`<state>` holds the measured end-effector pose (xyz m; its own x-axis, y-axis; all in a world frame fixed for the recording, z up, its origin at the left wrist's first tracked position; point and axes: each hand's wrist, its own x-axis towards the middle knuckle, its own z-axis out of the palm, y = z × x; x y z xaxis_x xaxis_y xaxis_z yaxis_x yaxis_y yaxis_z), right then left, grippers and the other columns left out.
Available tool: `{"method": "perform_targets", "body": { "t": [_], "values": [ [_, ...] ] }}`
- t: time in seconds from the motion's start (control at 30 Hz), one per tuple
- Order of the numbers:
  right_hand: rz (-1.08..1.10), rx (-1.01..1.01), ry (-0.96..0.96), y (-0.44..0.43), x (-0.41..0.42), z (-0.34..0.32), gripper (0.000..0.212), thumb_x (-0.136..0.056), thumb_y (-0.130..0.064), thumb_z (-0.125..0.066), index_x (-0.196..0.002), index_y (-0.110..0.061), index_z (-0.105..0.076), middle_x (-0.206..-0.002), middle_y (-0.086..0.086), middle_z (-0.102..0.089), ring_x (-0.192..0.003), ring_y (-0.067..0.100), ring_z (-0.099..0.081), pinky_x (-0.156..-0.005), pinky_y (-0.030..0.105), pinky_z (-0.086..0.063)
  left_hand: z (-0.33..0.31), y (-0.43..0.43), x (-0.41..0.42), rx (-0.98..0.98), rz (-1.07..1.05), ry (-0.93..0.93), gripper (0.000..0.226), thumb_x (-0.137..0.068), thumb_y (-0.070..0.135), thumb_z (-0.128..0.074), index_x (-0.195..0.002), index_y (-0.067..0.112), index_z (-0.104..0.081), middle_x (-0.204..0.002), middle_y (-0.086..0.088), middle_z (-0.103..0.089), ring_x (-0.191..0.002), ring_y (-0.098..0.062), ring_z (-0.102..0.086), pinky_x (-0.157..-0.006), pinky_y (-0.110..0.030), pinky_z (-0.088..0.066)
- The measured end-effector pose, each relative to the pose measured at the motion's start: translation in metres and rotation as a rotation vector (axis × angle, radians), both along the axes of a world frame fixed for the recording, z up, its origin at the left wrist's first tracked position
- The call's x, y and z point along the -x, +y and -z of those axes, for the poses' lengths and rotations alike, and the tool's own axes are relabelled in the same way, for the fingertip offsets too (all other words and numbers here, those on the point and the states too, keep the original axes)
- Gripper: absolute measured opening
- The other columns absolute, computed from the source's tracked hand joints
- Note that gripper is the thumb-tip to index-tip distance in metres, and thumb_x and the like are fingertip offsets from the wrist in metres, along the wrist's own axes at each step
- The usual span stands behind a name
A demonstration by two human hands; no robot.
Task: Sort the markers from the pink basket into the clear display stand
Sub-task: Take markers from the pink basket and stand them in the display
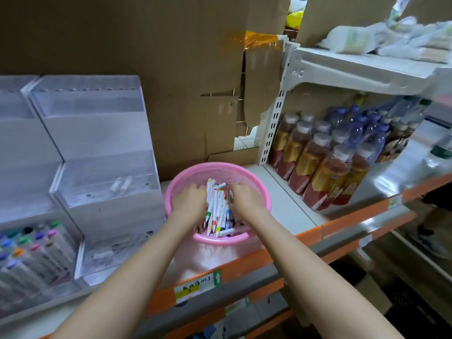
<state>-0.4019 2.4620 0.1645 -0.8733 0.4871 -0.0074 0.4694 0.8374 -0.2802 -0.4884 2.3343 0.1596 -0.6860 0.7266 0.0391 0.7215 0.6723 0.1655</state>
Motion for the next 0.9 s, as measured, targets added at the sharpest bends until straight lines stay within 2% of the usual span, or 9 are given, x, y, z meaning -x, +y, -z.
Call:
{"method": "perform_targets", "body": {
  "t": [0.1,0.17,0.23,0.4,0.5,0.63,0.77,0.83,0.9],
  "values": [
    [0.007,-0.021,-0.021,0.006,0.005,0.000,0.021,-0.088,0.002,-0.045,-0.099,-0.010,-0.058,-0.100,0.012,-0.063,-0.082,0.028,-0.055,-0.066,0.035,-0.042,-0.003,0.008,-0.001,-0.009,-0.065,-0.042,0.032,-0.092,0.019,-0.056,-0.122,0.009,-0.053,-0.117,-0.011,-0.052,-0.093,-0.024,-0.055,-0.068,-0.031,-0.039],
    [0.026,-0.023,-0.012,0.008,0.007,0.000,0.020,-0.089,0.004,-0.045,-0.095,-0.010,-0.058,-0.094,0.012,-0.064,-0.081,0.028,-0.058,-0.064,0.035,-0.043,-0.004,0.011,-0.002,-0.018,-0.106,-0.061,0.034,-0.091,0.025,-0.060,-0.122,0.010,-0.055,-0.121,-0.012,-0.050,-0.099,-0.028,-0.057,-0.074,-0.035,-0.043],
    [0.041,-0.013,0.002,0.008,0.009,0.003,0.020,-0.090,0.005,-0.046,-0.092,-0.011,-0.057,-0.089,0.009,-0.063,-0.077,0.026,-0.058,-0.063,0.035,-0.045,-0.004,0.011,-0.002,-0.029,-0.139,-0.077,0.034,-0.090,0.028,-0.061,-0.120,0.013,-0.058,-0.121,-0.012,-0.051,-0.098,-0.028,-0.059,-0.072,-0.034,-0.043],
    [0.064,0.013,0.025,0.009,0.015,0.011,0.014,-0.090,0.001,-0.052,-0.089,-0.011,-0.058,-0.085,0.007,-0.063,-0.074,0.024,-0.060,-0.066,0.037,-0.053,-0.006,0.010,-0.005,-0.084,-0.182,-0.129,0.022,-0.089,0.028,-0.063,-0.105,0.013,-0.063,-0.088,-0.003,-0.063,-0.069,-0.016,-0.053,-0.057,-0.026,-0.038],
    [0.080,0.040,0.037,0.010,0.017,0.013,0.009,-0.088,-0.004,-0.058,-0.085,-0.013,-0.058,-0.082,0.005,-0.063,-0.073,0.023,-0.060,-0.063,0.036,-0.053,-0.011,0.008,-0.009,-0.071,-0.192,-0.144,0.015,-0.088,0.026,-0.065,-0.091,0.013,-0.059,-0.075,0.000,-0.055,-0.064,-0.014,-0.050,-0.051,-0.023,-0.032],
    [0.074,0.085,0.053,0.008,0.018,0.013,0.009,-0.083,-0.011,-0.065,-0.079,-0.015,-0.058,-0.076,0.003,-0.063,-0.070,0.022,-0.062,-0.061,0.036,-0.055,-0.021,0.004,-0.015,-0.052,-0.195,-0.190,0.023,-0.087,0.017,-0.066,-0.075,0.015,-0.046,-0.062,0.004,-0.043,-0.054,-0.010,-0.042,-0.045,-0.022,-0.027],
    [0.070,0.136,0.073,0.008,0.013,0.010,0.010,-0.082,-0.006,-0.061,-0.082,-0.015,-0.057,-0.078,0.003,-0.062,-0.072,0.022,-0.060,-0.058,0.033,-0.048,-0.028,0.002,-0.017,-0.047,-0.214,-0.189,0.034,-0.084,0.002,-0.060,-0.065,0.018,-0.038,-0.063,0.003,-0.044,-0.054,-0.010,-0.040,-0.043,-0.022,-0.025],
    [0.066,0.164,0.128,0.009,0.010,0.006,0.019,-0.081,0.002,-0.056,-0.096,-0.009,-0.060,-0.086,0.006,-0.064,-0.076,0.023,-0.059,-0.060,0.033,-0.047,-0.029,-0.001,-0.018,-0.097,-0.234,-0.186,0.031,-0.084,0.003,-0.059,-0.067,0.017,-0.039,-0.063,0.003,-0.044,-0.054,-0.009,-0.040,-0.043,-0.023,-0.024],
    [0.037,0.187,0.221,0.007,0.006,0.001,0.035,-0.082,0.003,-0.057,-0.115,-0.007,-0.056,-0.097,0.008,-0.064,-0.082,0.022,-0.059,-0.063,0.034,-0.048,-0.026,-0.003,-0.016,-0.166,-0.221,-0.184,0.023,-0.084,0.003,-0.059,-0.072,0.016,-0.045,-0.065,0.001,-0.049,-0.057,-0.011,-0.044,-0.044,-0.024,-0.027]
  ]
}}
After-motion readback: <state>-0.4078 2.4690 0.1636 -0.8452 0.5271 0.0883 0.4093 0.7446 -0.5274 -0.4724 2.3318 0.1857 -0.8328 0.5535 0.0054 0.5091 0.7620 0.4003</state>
